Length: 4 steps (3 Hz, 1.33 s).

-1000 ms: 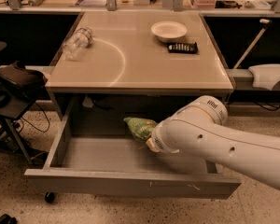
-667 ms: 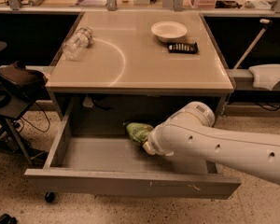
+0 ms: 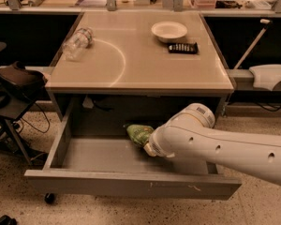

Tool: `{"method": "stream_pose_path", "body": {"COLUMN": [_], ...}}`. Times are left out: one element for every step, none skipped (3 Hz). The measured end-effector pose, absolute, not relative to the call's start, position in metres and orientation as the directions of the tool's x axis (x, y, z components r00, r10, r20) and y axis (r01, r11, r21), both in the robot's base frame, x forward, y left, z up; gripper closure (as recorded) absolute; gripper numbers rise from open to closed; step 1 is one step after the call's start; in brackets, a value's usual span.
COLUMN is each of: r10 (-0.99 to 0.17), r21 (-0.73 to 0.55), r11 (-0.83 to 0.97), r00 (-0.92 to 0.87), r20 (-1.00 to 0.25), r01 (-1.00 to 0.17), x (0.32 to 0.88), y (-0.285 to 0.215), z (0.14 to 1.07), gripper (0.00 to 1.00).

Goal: Place green jalapeno chip bag into top drawer

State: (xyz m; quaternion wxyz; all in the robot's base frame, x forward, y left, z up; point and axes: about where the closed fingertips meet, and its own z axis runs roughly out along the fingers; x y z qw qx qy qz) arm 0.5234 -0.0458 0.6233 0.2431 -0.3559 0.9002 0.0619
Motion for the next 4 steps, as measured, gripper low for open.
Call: {"method": "stream_pose_path", "body": {"r10": [-0.611, -0.611, -0.611, -0.611], "r21": [-0.062, -0.062, -0.062, -0.062], "r11": [0.739, 0.739, 0.739, 0.739], "r00": [-0.628, -0.628, -0.628, -0.628], "r20": [-0.482, -0.482, -0.482, -0.482], "r01": [-0.671, -0.671, -0.671, -0.671], "x": [0.5234, 0.5234, 0.5234, 0.5234], "y": [-0.0458, -0.0458, -0.0458, -0.0458], "z": [0.6233, 0.6233, 0.6233, 0.6233], "gripper": [0.35, 0.12, 0.00, 0.00]}}
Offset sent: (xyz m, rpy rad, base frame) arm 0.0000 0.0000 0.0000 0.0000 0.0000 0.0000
